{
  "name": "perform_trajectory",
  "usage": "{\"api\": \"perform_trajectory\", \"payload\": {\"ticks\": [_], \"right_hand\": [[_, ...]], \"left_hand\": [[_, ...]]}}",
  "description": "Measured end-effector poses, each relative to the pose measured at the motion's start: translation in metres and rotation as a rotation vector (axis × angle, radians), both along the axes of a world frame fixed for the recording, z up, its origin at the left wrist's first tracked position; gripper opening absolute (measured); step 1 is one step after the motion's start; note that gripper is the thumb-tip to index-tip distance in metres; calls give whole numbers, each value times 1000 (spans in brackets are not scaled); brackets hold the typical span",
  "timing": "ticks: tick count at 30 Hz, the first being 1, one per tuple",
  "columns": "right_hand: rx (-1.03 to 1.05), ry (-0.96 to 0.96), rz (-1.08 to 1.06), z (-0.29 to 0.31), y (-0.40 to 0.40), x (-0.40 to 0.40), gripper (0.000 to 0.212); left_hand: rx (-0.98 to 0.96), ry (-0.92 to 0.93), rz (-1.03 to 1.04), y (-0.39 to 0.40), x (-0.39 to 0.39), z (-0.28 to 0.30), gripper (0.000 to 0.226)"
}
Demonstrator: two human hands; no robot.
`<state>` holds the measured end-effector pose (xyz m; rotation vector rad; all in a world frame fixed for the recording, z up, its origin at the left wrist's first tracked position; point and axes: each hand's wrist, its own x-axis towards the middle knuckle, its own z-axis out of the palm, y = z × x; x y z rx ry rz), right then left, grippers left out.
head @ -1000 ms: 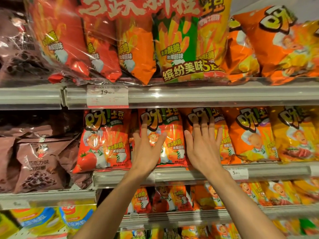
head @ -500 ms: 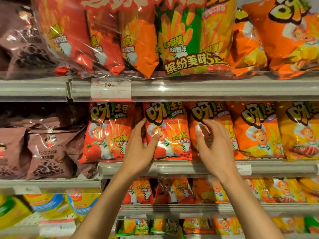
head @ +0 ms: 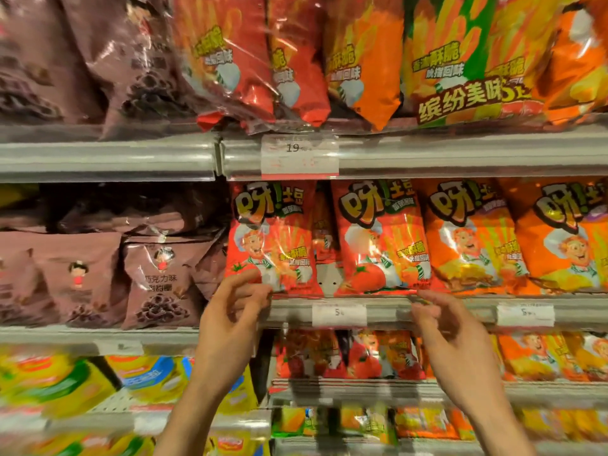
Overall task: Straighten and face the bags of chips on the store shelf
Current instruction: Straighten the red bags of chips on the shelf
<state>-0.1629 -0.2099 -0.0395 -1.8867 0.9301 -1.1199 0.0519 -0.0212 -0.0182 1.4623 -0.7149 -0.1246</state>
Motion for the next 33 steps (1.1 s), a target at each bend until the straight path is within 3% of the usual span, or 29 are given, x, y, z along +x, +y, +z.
{"api": "perform_trajectory", "payload": {"ticks": [9,11,14,17,20,24,29,33], "right_hand": [[-15,-28,64,30,45,70,14],[-37,3,134,39,48,97,23],[-71,77,188,48,50,137,54],[28,142,182,52,48,167,76],[111,105,212,52,44,178,73],[73,19,149,59,33,173,65],[10,124,176,58,30,168,66],[-148,153,179,55,36,166,60]], "left_hand": [[62,-149,99,24,52,14,25],[131,-283,98,14,53,20,37],[240,-498,131,-4,51,30,54],[292,-396,98,-20,48,38,66],[333,-395,83,-32,54,36,74],[254,-367,89,-44,57,32,80],[177,-193,24,-59,62,27,89],[156,-221,21,-67,66,27,79]]}}
